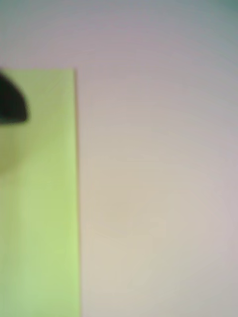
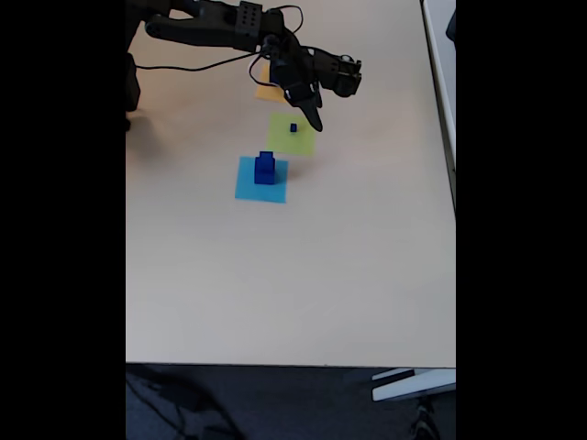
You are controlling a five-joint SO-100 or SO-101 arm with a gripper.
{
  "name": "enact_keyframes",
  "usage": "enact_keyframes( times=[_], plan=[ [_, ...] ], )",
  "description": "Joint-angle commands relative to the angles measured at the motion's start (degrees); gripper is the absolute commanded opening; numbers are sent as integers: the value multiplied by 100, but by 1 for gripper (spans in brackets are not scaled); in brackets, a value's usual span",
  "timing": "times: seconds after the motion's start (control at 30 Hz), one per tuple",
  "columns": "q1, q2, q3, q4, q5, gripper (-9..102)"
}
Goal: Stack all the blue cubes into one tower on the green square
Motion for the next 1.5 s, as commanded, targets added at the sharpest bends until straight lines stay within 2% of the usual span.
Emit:
enact_keyframes(
  times=[0.0, 0.43, 0.57, 1.47],
  plan=[
    [-149, 53, -281, 79, 316, 24],
    [-413, 9, 422, 141, 589, 21],
    [-316, 114, 756, -44, 439, 21],
    [-105, 343, 791, 35, -422, 19]
  ],
)
